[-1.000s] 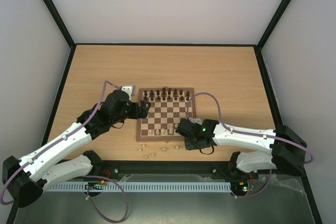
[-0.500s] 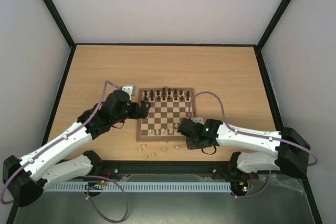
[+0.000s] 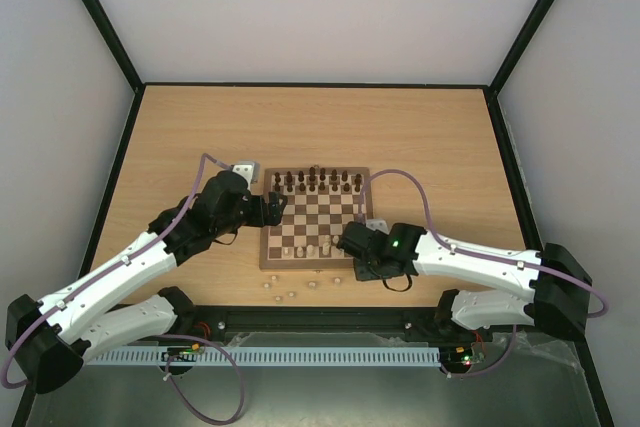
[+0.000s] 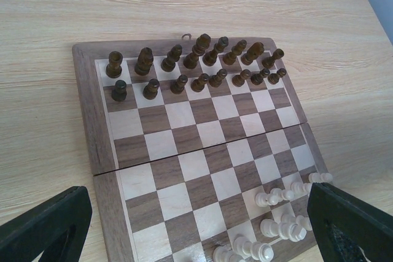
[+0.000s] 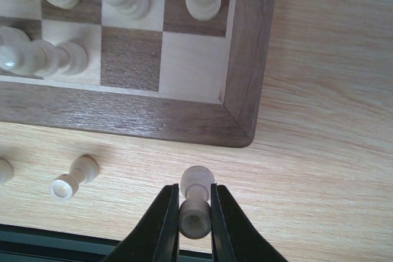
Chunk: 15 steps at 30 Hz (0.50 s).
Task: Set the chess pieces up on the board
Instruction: Place the chess piece on the chessboard.
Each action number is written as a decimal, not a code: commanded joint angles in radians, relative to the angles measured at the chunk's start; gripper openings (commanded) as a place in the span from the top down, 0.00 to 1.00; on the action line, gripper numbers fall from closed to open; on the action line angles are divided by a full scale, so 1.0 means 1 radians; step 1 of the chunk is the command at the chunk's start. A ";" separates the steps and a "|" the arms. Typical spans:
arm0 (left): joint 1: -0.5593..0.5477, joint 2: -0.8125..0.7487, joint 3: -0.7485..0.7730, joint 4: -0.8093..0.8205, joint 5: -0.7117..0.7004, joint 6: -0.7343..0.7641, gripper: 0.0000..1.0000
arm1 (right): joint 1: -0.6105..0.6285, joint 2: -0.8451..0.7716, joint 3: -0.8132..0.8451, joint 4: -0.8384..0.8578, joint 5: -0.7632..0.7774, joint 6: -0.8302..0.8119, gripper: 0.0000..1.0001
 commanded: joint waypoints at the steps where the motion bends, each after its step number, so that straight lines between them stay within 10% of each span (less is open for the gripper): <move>1: 0.007 0.000 0.017 0.002 -0.004 0.004 0.01 | 0.006 0.017 0.052 -0.091 0.059 -0.015 0.88; 15: 0.007 -0.021 0.010 -0.006 -0.008 0.001 0.01 | -0.114 0.146 0.141 -0.051 0.068 -0.187 0.87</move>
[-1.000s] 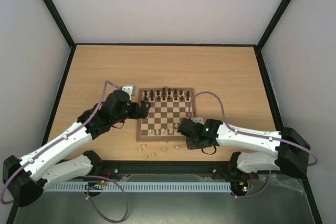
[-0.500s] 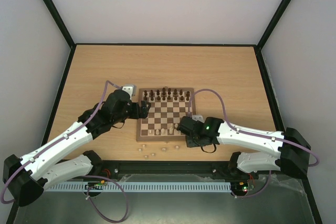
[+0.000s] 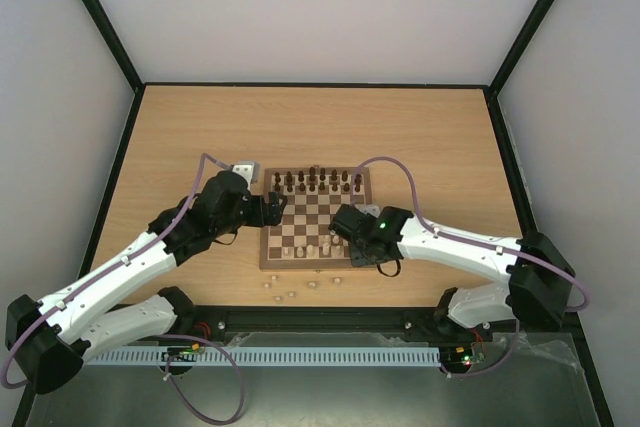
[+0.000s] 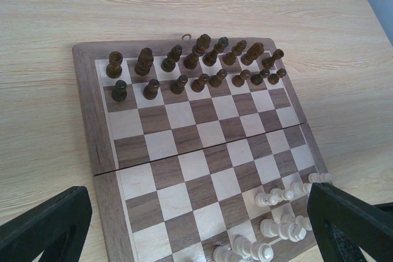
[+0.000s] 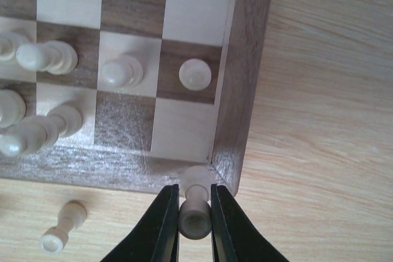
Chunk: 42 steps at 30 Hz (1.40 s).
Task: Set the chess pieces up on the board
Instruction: Place the chess piece on the chessboard.
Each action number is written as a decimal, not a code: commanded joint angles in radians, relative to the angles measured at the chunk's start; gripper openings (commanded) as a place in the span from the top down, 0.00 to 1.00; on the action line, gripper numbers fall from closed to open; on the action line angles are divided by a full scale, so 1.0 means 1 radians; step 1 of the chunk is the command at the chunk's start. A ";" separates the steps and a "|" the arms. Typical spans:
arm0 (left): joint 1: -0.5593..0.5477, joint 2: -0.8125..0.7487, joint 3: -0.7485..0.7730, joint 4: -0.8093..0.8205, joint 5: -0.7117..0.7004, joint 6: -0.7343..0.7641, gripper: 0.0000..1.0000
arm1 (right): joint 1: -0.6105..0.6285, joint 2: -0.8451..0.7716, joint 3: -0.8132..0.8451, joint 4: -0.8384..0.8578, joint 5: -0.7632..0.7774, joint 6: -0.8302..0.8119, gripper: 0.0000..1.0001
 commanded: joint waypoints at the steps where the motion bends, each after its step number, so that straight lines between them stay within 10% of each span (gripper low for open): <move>1: 0.007 -0.019 0.010 -0.006 -0.008 0.002 0.01 | -0.037 0.038 0.038 -0.024 0.007 -0.078 0.87; 42: 0.008 0.007 0.008 0.003 -0.009 0.000 0.01 | -0.121 0.090 -0.017 0.094 -0.090 -0.168 0.78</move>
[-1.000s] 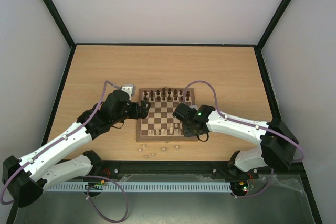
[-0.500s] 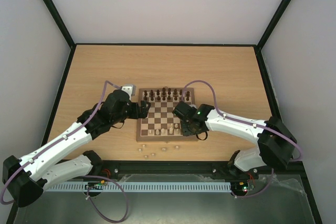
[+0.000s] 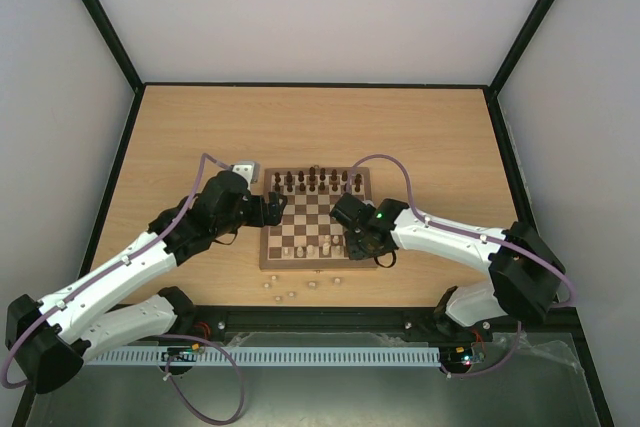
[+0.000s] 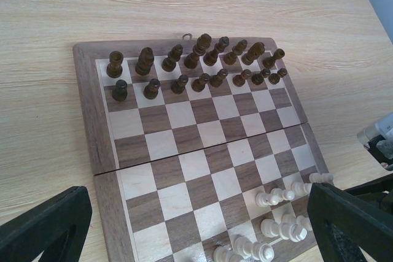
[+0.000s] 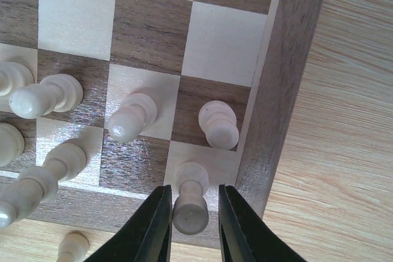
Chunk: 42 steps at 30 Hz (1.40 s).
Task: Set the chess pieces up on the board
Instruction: Place the chess piece on the chessboard, then pick up the chess piece at the center of the board.
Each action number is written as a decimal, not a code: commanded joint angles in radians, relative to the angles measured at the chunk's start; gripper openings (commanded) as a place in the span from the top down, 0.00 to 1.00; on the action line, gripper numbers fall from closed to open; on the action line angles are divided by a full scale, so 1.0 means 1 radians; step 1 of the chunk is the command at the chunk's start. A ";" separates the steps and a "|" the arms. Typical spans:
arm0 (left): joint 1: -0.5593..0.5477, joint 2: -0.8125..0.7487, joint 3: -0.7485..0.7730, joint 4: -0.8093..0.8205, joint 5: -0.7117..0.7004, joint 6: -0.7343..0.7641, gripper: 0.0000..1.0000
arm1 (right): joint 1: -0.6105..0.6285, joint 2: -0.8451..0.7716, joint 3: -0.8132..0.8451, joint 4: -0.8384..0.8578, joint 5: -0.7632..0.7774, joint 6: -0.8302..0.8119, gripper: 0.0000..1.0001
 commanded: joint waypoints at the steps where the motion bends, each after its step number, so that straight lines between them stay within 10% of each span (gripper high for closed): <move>1: 0.007 0.005 0.009 0.004 -0.008 -0.001 0.01 | -0.006 -0.003 -0.012 -0.031 -0.001 -0.001 0.78; 24: 0.008 0.018 0.048 -0.013 -0.025 -0.011 0.01 | -0.006 -0.310 0.000 -0.079 -0.024 0.024 0.39; 32: 0.008 0.022 0.050 -0.015 -0.027 -0.013 0.01 | -0.005 -0.354 -0.031 -0.048 -0.059 0.026 0.02; 42: 0.008 0.022 0.056 -0.015 -0.034 -0.002 0.01 | -0.005 -0.376 -0.047 -0.017 -0.083 0.016 0.01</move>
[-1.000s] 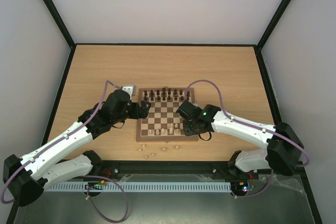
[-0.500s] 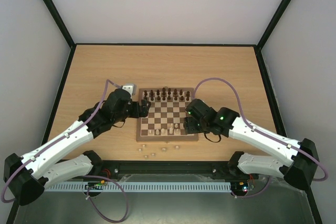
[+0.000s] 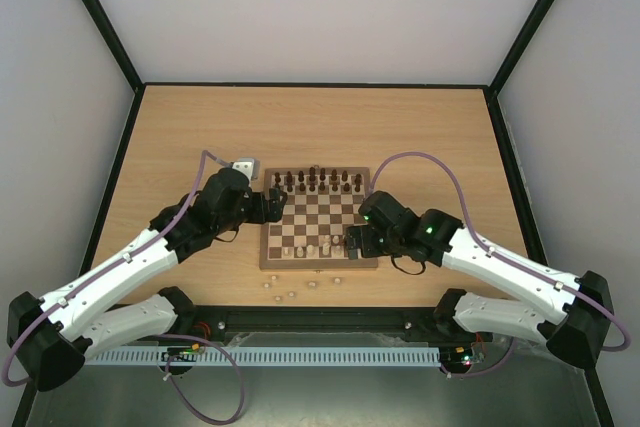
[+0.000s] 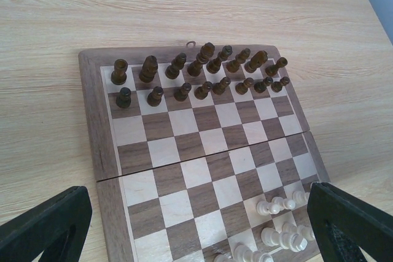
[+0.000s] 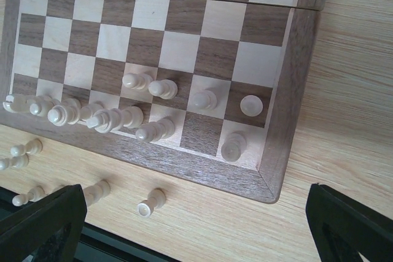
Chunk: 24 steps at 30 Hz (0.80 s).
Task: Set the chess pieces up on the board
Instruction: Pick up the chess piece at the center of the board.
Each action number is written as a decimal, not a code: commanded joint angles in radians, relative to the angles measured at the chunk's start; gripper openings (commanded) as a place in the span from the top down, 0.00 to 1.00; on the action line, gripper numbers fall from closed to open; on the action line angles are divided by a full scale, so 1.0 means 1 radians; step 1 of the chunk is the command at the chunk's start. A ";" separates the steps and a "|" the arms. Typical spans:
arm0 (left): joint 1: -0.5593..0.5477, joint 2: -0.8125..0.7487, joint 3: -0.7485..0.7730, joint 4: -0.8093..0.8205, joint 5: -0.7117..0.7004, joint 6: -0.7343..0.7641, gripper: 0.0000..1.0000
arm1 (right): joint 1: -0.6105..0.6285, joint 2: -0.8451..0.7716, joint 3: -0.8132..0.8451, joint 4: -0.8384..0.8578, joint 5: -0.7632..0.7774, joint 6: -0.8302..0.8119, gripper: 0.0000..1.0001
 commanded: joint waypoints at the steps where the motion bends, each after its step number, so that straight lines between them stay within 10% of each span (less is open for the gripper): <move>1: 0.005 0.002 0.032 -0.012 -0.015 0.006 0.01 | -0.006 -0.012 -0.022 0.012 -0.022 -0.007 0.02; 24: 0.016 0.055 0.047 -0.016 -0.043 0.013 0.01 | -0.006 0.005 -0.045 0.081 -0.077 -0.048 0.01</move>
